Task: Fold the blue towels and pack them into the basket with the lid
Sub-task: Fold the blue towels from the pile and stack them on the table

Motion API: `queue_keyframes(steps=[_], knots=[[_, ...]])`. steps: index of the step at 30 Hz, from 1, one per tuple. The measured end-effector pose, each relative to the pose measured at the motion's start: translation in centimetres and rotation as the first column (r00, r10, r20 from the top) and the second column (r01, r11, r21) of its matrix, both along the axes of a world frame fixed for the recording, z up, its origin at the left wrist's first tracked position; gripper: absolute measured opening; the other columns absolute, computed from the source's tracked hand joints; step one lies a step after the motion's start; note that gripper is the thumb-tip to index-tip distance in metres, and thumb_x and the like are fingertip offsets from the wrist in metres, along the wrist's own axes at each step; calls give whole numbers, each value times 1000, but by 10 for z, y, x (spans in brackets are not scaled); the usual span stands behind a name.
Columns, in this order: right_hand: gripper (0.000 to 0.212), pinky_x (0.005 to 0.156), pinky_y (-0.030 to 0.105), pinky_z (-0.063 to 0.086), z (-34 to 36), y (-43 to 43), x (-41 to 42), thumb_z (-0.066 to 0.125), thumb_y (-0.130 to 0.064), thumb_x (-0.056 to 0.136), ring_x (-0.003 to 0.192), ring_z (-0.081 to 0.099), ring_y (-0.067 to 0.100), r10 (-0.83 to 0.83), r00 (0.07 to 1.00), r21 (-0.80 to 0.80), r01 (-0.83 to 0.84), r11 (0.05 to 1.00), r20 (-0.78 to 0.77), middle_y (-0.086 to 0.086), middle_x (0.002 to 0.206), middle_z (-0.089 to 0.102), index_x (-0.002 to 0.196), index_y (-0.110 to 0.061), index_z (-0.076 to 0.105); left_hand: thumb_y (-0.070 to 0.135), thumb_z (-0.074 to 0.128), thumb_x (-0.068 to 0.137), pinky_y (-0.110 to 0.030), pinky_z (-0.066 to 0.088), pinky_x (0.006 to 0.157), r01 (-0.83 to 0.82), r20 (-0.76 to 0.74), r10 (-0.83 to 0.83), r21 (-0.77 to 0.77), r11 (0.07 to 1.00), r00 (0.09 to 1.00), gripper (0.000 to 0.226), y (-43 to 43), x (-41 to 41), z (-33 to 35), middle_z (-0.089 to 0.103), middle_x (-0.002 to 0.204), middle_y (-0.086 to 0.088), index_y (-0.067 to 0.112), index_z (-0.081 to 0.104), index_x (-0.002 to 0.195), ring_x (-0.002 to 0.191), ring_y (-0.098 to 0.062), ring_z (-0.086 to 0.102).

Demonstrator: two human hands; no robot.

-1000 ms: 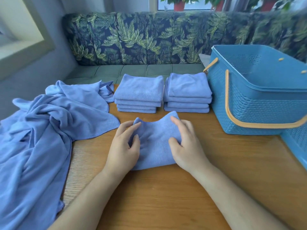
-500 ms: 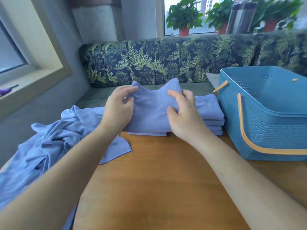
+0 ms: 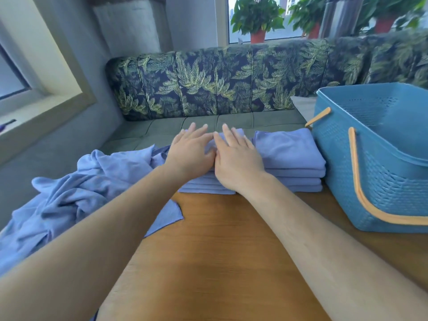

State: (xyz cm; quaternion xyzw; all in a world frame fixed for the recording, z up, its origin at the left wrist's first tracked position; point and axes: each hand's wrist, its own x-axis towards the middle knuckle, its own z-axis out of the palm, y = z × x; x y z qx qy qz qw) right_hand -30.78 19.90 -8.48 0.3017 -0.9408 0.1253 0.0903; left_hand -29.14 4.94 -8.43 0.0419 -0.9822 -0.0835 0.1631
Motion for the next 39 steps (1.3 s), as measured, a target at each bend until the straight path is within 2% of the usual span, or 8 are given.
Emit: queue_keyframes(steps=[3,7,13,20,27,32,36,39], knots=[[56,126,42,11,-17,-4,-2,17,-35,108,156,6,23,-43,985,73,31,997,166,8,169,8,161,-17,13,50,20,99,-46,15,123,-30,102,26,40,999,994,57,2,7,-25,24,165,5,37,35,153,152,-29,18],[57,126,42,10,-17,0,2,12,-36,108,156,5,21,-65,983,130,43,991,171,5,170,6,162,-20,10,44,23,107,-47,7,122,-18,153,21,-19,1000,988,51,9,13,-23,16,167,2,36,26,157,153,-31,10],[56,125,48,-6,3,9,39,25,-31,108,155,-11,28,-6,997,167,20,986,-80,-1,170,2,161,-18,12,33,37,103,-47,9,123,-1,83,-10,125,992,997,54,11,55,-5,25,165,0,32,28,156,152,-27,17],[58,126,44,1,17,-31,110,32,-30,107,156,-4,26,158,984,72,-152,986,-86,0,168,14,161,-16,14,36,46,98,-45,29,116,-53,-18,54,35,998,998,56,-31,147,20,38,158,0,26,38,152,145,-23,35],[60,120,41,16,2,-114,169,41,-23,105,154,14,27,412,911,143,-410,901,17,1,159,33,160,-25,19,36,49,95,-41,27,114,-305,171,326,-138,942,930,54,-127,232,19,31,159,3,43,39,147,142,-26,34],[58,115,42,26,-8,-144,182,42,-22,102,148,25,27,451,891,151,-452,879,40,-3,154,40,158,-29,27,34,48,94,-38,35,88,-375,231,394,-122,919,890,34,-157,255,14,58,122,0,40,60,126,114,-30,55],[50,105,42,36,-2,-144,182,45,-19,99,133,42,29,418,905,70,-423,903,76,0,143,52,148,-26,42,23,52,94,-33,41,80,-362,176,360,-21,932,916,23,-157,251,14,64,100,1,23,73,101,95,-24,60],[63,100,36,44,4,-138,178,51,-21,99,124,53,25,374,878,-209,-322,923,299,0,134,57,156,-30,28,18,54,94,-31,42,79,-247,57,241,181,952,969,22,-142,248,17,65,99,1,20,75,96,93,-20,59]])
